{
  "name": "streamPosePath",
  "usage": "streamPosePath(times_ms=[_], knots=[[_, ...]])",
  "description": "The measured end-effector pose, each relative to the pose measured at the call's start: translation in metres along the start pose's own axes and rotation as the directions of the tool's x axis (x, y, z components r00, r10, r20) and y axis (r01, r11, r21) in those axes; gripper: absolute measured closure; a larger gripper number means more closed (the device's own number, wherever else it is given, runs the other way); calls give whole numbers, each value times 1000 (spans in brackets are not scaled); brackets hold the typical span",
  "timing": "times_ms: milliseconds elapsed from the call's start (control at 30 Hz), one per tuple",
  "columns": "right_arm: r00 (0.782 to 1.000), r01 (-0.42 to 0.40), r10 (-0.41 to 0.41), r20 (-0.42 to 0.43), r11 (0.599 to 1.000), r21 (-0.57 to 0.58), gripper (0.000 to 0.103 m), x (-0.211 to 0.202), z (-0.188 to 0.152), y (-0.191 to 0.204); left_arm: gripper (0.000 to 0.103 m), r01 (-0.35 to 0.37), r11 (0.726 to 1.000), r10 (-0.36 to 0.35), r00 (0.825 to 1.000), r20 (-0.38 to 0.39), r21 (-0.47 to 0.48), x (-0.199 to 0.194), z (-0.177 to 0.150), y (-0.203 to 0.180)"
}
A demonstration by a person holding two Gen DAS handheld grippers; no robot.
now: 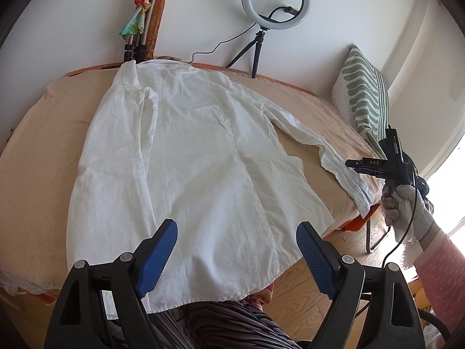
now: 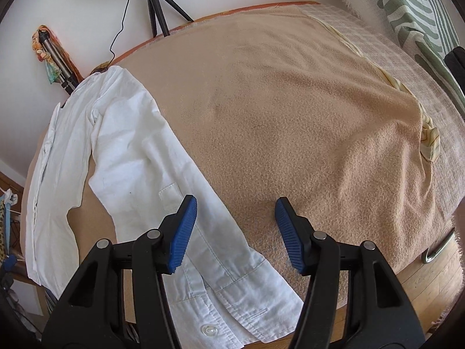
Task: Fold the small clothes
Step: 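Grasp the buttoned cuff of the other sleeve with the right gripper, then fold the held sleeve across the shirt back with the right gripper, release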
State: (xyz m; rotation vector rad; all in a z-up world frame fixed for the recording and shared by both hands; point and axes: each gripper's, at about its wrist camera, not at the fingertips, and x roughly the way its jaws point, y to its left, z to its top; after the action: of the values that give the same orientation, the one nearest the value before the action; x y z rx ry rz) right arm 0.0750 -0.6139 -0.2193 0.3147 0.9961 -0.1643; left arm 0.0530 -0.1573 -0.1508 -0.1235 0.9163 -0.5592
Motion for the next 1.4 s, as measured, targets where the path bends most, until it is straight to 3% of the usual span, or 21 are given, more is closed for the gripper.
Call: streamPosePath(times_ms=[100, 167, 200, 367, 633, 900, 1067, 1167, 1300, 1333, 1400], knots=[[999, 52, -52, 3, 997, -52, 61, 0, -3, 6, 18, 0, 1000, 0, 1000, -13, 2, 6, -1, 0], [999, 35, -36, -11, 997, -72, 95, 0, -5, 9, 18, 3, 1000, -3, 1000, -16, 3, 8, -2, 0], [999, 26, -28, -17, 997, -77, 96, 0, -6, 10, 18, 4, 1000, -4, 1000, -15, 4, 9, -2, 0], [999, 36, -36, 9, 994, -99, 99, -10, -8, 22, 19, 6, 1000, -6, 1000, -12, 4, 9, -2, 1], [989, -108, 112, 96, 993, -43, 100, -56, 0, 46, 19, 23, 999, -23, 1000, 4, -22, 4, -1, 11], [960, -227, 252, 125, 956, -184, 100, -92, -5, 134, 19, 31, 998, -30, 999, 19, -52, -3, -6, 22], [932, -327, 358, 45, 890, -318, 100, -88, -29, 209, 19, 22, 996, -20, 999, 26, -83, -7, -10, 33], [929, -346, 370, -21, 843, -412, 100, -71, -51, 250, 19, 17, 994, -15, 1000, 26, -105, -8, -12, 41], [900, -433, 399, -174, 781, -449, 100, -39, -68, 281, 19, 36, 990, -35, 999, 10, -134, -3, -13, 48], [893, -449, 399, -208, 768, -457, 98, -35, -72, 285, 19, 39, 989, -38, 999, 8, -140, 0, -12, 50], [897, -442, 378, -228, 767, -465, 78, -33, -73, 286, 19, 63, 986, -63, 998, 0, -153, 5, -13, 51]])
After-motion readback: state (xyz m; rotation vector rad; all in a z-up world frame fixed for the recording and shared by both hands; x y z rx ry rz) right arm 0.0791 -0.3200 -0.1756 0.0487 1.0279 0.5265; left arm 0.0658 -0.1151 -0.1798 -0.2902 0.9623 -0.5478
